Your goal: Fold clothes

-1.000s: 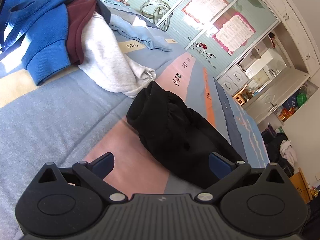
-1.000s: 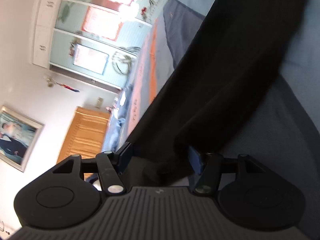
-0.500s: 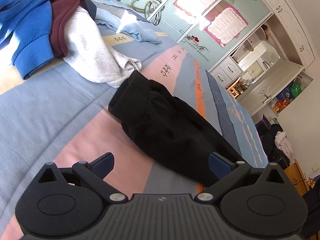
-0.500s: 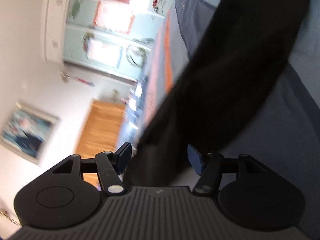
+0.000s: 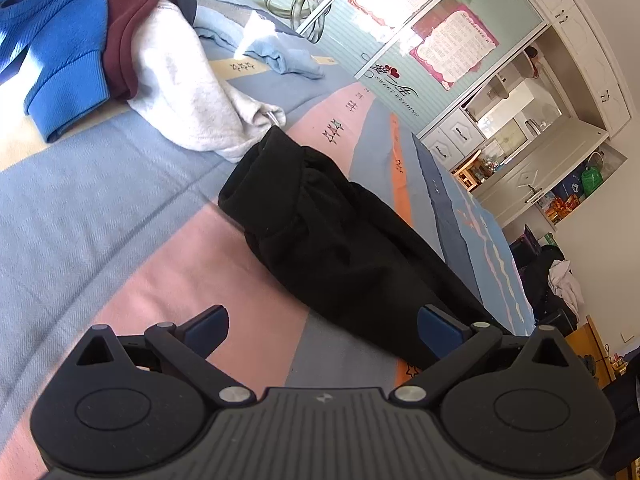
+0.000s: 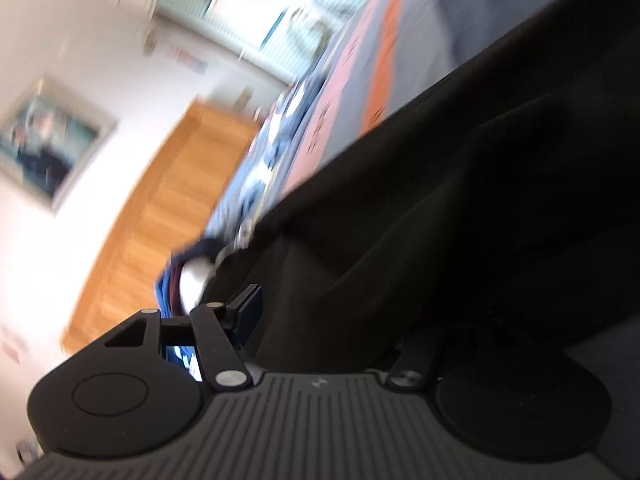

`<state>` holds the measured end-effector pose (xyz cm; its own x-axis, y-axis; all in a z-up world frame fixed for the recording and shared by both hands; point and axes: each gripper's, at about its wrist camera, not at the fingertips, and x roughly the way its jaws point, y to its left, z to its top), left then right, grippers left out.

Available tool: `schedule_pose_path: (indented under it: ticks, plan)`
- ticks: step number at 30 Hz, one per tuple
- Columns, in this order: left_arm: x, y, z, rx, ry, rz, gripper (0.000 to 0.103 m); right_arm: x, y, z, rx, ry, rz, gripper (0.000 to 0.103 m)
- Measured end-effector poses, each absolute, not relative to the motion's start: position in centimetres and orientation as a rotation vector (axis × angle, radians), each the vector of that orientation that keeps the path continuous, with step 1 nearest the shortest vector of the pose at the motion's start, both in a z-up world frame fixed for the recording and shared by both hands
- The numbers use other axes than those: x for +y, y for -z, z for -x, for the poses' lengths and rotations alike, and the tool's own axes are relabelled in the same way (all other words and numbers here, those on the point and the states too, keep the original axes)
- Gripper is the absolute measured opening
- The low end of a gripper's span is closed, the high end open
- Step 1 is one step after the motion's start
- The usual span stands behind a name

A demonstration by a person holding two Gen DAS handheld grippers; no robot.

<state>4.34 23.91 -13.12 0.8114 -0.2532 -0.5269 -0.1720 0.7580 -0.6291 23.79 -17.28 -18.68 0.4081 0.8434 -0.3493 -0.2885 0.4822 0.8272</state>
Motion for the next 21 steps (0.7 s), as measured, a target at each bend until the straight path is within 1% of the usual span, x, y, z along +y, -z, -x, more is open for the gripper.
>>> schedule_pose_path:
  ticks: [2,3,4,7,9,10,12,15,17,18,19,20,21]
  plan:
    - [24.1,13.1,-4.3,0.64,0.046,0.726,0.101,-17.1,18.7,-23.2,0.953,-0.949,-0.874,0.066]
    - [24.1,13.1,-4.2,0.642,0.045,0.729,0.101,-17.1,18.2,-22.8,0.988,-1.022,-0.918,0.067]
    - [24.2,13.1,-4.2,0.643,0.044,0.731,0.101,-17.1,17.5,-22.4,1.008,-1.075,-0.933,0.069]
    - [24.4,13.2,-4.1,0.648,0.041,0.738,0.101,-18.0,16.4,-21.7,1.01,-1.092,-0.921,0.07]
    - [24.4,13.2,-3.9,0.647,0.05,0.748,0.101,-18.1,16.1,-21.9,0.994,-0.986,-0.829,0.071]
    - [24.3,13.2,-3.9,0.648,0.049,0.749,0.101,-17.5,15.8,-22.1,0.962,-0.93,-0.734,0.071]
    - [24.3,13.3,-3.9,0.652,0.048,0.751,0.101,-16.6,15.8,-22.3,0.91,-0.881,-0.642,0.071]
    - [24.4,13.2,-3.8,0.651,0.048,0.75,0.101,-15.7,16.2,-22.5,0.912,-0.88,-0.535,0.071]
    - [24.6,13.0,-4.0,0.647,0.048,0.75,0.101,-15.0,16.1,-22.4,0.963,-0.938,-0.475,0.071]
    - [24.7,13.0,-4.0,0.646,0.047,0.749,0.101,-14.7,16.1,-22.4,1.048,-1.01,-0.512,0.071]
    - [24.8,12.9,-4.1,0.644,0.047,0.749,0.101,-14.8,16.3,-22.4,1.174,-1.101,-0.579,0.071]
    - [24.8,12.8,-4.2,0.641,0.049,0.75,0.101,-15.1,16.1,-22.4,1.217,-1.155,-0.642,0.071]
    - [24.8,12.7,-4.3,0.638,0.05,0.75,0.101,-15.6,15.5,-22.4,1.204,-1.184,-0.701,0.072]
